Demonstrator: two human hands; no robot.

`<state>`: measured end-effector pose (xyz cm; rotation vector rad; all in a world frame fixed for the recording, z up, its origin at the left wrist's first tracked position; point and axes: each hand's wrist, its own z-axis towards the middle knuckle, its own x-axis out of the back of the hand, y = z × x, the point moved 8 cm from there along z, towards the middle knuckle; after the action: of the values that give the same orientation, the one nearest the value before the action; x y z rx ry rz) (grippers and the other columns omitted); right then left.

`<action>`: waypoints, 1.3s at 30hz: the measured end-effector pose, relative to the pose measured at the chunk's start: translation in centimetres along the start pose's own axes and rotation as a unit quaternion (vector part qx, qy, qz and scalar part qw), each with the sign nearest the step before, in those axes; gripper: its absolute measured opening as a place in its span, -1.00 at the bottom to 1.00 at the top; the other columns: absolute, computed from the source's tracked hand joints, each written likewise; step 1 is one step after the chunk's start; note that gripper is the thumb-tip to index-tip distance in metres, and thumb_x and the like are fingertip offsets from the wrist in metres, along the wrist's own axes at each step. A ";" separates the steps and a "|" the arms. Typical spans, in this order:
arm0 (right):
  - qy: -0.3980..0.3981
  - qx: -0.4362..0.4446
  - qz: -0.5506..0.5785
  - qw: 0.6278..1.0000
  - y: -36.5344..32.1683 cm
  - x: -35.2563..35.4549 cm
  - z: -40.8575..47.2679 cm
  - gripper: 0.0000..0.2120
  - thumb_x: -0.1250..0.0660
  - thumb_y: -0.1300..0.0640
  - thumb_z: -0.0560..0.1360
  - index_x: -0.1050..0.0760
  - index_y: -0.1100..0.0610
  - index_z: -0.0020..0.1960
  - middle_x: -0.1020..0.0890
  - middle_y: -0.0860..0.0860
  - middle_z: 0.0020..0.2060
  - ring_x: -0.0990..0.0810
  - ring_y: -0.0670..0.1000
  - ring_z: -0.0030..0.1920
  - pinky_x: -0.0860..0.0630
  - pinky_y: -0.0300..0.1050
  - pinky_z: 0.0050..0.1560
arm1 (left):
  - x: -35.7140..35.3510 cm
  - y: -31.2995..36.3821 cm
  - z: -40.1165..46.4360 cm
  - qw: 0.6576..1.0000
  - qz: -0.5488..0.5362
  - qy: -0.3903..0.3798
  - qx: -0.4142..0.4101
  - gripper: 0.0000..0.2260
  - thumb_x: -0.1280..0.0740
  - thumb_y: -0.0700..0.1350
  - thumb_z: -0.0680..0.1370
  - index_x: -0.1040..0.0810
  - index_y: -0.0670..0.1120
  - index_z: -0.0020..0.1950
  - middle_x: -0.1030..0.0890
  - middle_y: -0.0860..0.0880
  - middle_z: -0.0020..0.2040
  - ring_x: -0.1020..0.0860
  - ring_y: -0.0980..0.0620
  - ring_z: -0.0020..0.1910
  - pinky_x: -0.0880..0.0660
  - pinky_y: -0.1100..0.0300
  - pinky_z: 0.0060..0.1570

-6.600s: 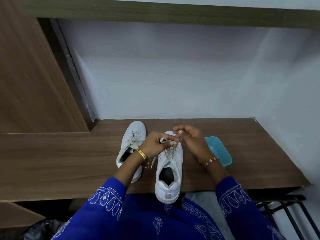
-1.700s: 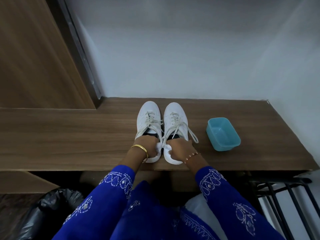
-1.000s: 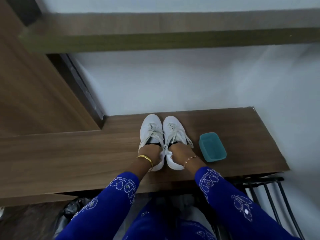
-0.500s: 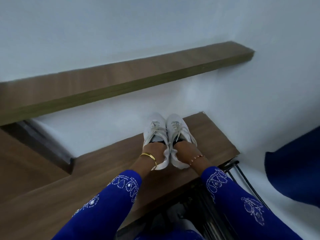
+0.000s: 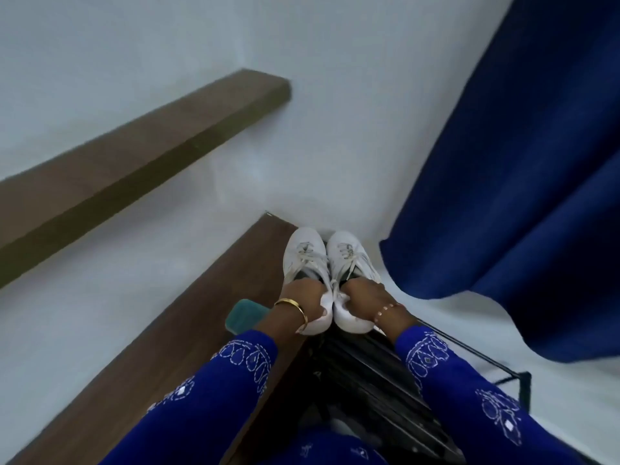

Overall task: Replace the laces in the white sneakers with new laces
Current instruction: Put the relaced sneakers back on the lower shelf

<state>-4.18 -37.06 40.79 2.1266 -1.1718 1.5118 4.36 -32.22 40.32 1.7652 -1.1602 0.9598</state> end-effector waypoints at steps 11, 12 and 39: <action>0.000 -0.185 0.103 0.977 10.0 -4.9 -6.8 -0.72 -0.18 0.14 0.54 -0.48 0.18 0.20 -0.49 0.15 0.22 -0.44 0.17 0.25 -0.40 0.07 0.19 | -5.7 11.0 3.4 0.975 0.078 -0.095 -0.185 -0.59 -0.31 0.00 0.52 -0.41 -0.11 0.33 -0.51 -0.12 0.26 -0.47 -0.11 0.23 -0.42 0.08 0.13; 0.001 -0.197 0.111 0.974 10.4 -5.5 -7.4 -0.71 -0.19 0.14 0.54 -0.48 0.19 0.21 -0.49 0.15 0.22 -0.44 0.16 0.25 -0.40 0.05 0.19 | -6.3 11.7 3.2 0.972 0.083 -0.100 -0.197 -0.58 -0.31 0.00 0.52 -0.41 -0.11 0.34 -0.50 -0.12 0.26 -0.46 -0.11 0.24 -0.41 0.07 0.14; -0.014 -0.321 0.064 0.945 25.9 -26.0 -5.7 -0.76 -0.14 0.18 0.54 -0.49 0.08 0.15 -0.59 0.09 0.07 -0.46 0.13 0.19 -0.30 0.06 0.19 | -27.8 20.6 11.7 0.963 0.127 -0.038 -0.237 -0.79 -0.49 0.02 0.32 -0.63 -0.04 -0.13 -0.66 -0.05 -0.22 -0.63 -0.03 -0.23 -0.46 0.29 -0.31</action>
<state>-30.41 -38.12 14.51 1.6532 -1.5705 0.9506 -21.30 -38.78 15.13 1.2989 -1.5457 0.6827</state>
